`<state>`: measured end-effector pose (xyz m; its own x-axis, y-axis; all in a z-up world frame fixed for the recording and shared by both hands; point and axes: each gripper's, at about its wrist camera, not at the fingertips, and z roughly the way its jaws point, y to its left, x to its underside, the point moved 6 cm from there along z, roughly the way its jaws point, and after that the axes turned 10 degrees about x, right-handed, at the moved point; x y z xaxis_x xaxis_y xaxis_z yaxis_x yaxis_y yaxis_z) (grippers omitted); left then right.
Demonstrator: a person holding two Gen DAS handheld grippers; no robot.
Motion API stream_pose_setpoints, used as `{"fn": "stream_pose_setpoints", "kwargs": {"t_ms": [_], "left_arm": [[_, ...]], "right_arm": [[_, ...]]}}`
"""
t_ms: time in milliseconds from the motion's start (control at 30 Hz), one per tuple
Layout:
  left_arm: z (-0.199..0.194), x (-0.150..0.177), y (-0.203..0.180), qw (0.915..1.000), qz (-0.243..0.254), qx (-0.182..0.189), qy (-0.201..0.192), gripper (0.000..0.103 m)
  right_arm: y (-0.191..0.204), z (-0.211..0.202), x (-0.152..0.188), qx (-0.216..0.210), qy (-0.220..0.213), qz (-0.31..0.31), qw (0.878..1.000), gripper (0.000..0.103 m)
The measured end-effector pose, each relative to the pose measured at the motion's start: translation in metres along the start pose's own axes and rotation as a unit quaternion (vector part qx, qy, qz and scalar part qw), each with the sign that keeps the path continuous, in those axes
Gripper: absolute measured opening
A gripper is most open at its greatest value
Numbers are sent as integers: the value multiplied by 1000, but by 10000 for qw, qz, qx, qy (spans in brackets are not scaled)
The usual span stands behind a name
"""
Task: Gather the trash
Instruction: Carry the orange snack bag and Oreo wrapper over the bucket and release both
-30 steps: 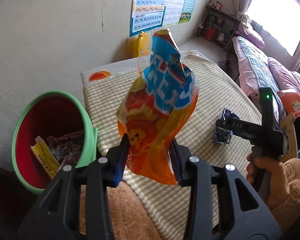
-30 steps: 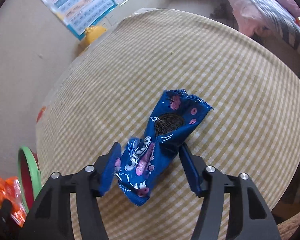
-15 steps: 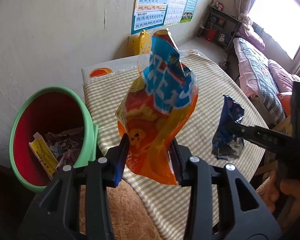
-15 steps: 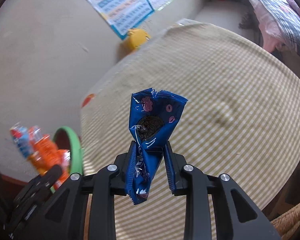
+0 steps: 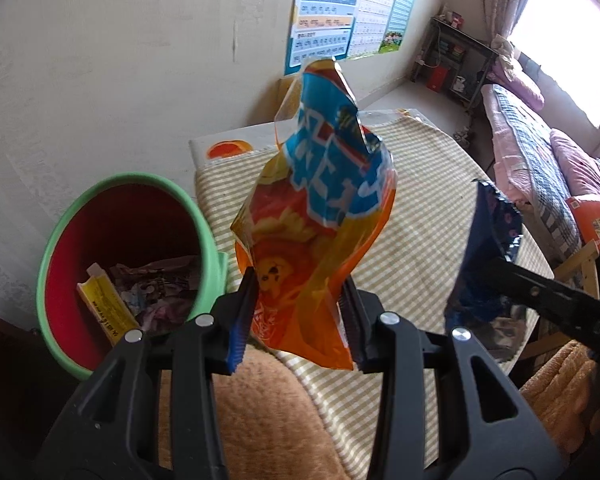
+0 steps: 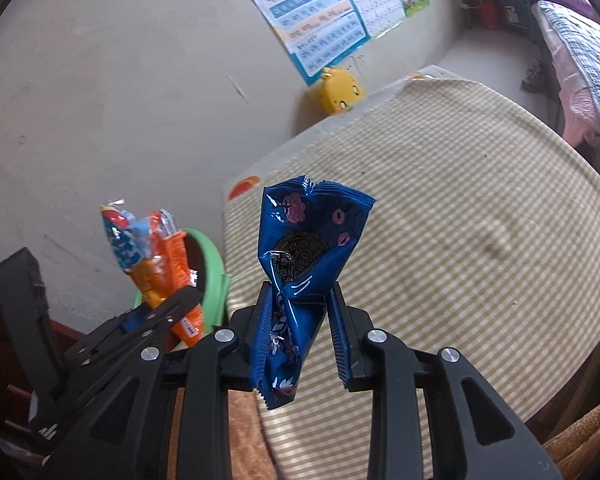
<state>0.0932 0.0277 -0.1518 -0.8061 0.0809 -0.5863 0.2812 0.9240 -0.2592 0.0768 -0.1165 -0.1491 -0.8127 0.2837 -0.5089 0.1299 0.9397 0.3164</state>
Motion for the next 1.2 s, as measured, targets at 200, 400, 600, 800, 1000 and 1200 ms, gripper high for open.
{"fn": "stream_pose_setpoints", "kwargs": {"t_ms": [200,400,600,800,1000,1200], "left_arm": [[-4,3,17,9998,-152,-127,-17,38],[-8,2,33,9993,-290,-213,-70,38],[-14,1,55,9981,-451,-384,-166,39],[-19,3,81,9959,-647,-612,-177,39],[-32,-2,105,9921,-772,-940,-298,39],[-41,-3,131,9880,-933,-1178,-365,40]], "right_arm": [[11,-1,-1,-37,-13,-114,9999,26],[21,4,2,-46,22,-259,9997,26],[35,9,3,-84,69,-426,9990,26],[54,15,6,-183,115,-649,9977,26],[81,21,5,-383,111,-938,9948,26],[112,34,5,-565,182,-1191,9911,27]]}}
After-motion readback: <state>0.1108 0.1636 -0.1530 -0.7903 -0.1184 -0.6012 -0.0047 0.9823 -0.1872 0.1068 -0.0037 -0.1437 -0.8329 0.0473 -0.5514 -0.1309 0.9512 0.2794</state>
